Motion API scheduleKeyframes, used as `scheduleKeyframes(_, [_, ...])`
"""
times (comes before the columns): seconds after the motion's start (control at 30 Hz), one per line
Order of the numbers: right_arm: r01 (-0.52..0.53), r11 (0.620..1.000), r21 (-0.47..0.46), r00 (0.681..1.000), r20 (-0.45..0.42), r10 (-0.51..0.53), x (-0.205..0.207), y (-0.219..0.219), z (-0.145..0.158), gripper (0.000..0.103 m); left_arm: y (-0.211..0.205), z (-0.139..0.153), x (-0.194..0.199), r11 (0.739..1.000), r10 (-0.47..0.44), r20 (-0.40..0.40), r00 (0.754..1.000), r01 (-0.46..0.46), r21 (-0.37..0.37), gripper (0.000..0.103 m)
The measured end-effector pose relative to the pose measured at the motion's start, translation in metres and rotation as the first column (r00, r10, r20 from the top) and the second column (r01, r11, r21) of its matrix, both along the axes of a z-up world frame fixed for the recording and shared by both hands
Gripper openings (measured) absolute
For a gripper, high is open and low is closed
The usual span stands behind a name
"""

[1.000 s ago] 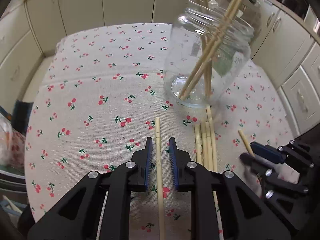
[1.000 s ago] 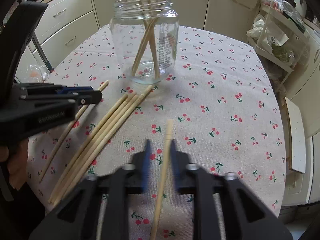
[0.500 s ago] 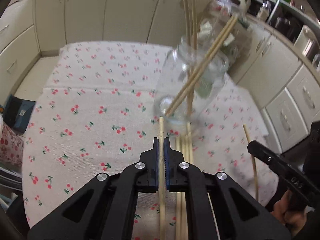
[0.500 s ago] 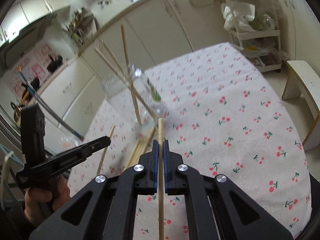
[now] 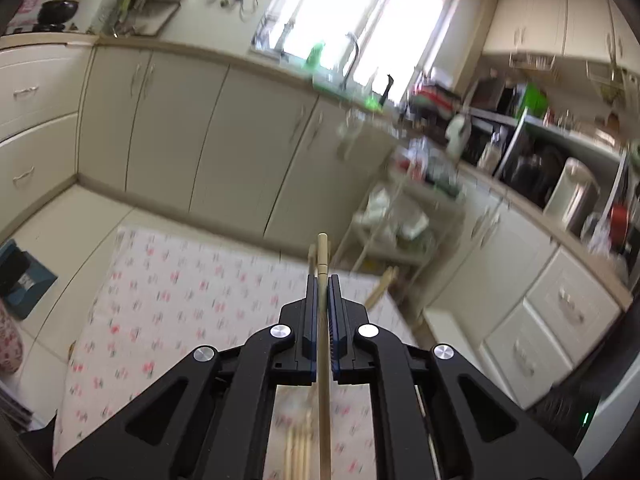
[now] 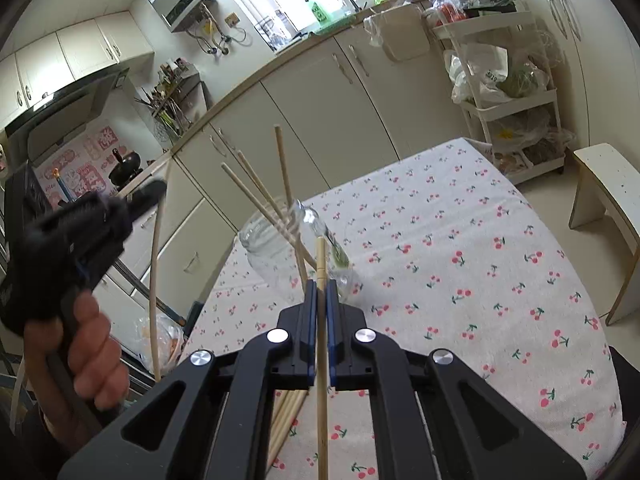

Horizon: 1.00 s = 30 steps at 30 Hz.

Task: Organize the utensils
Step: 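Lift the left gripper's chopstick over the glass jar and release it while the right gripper carries its chopstick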

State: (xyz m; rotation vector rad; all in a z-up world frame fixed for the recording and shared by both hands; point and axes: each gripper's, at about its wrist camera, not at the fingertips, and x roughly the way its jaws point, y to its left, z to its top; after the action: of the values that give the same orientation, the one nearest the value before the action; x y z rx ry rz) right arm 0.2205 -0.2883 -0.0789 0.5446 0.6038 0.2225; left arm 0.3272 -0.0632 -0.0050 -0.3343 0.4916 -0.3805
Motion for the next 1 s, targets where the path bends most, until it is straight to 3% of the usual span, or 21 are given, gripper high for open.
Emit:
scheduleKeyframes(0.13, [0.006,1.0,0.011,1.0,0.017,-0.006,0.001,-0.002,0.004,0.005,-0.005,0.019,0.009,0.998,0.048,0.087,0.995,-0.046,-0.034,0.005])
scheduleKeyframes(0.5, [0.023,0.998,0.052,0.999,0.029,-0.025,0.008,-0.015,0.004,0.005,-0.01,0.035,0.044,0.978,0.194,0.182,0.964,-0.176,-0.11,0.005])
scheduleKeyframes(0.8, [0.021,0.997,0.071,1.0,0.022,-0.022,0.014,-0.019,-0.002,0.005,-0.029,0.025,0.065,0.973,0.231,0.244,0.942,-0.221,-0.07,0.005])
scheduleKeyframes(1.0, [0.026,0.997,0.078,1.0,0.015,-0.028,0.017,-0.021,-0.007,0.005,-0.041,0.007,0.072,0.972,0.235,0.248,0.94,-0.234,-0.036,0.005])
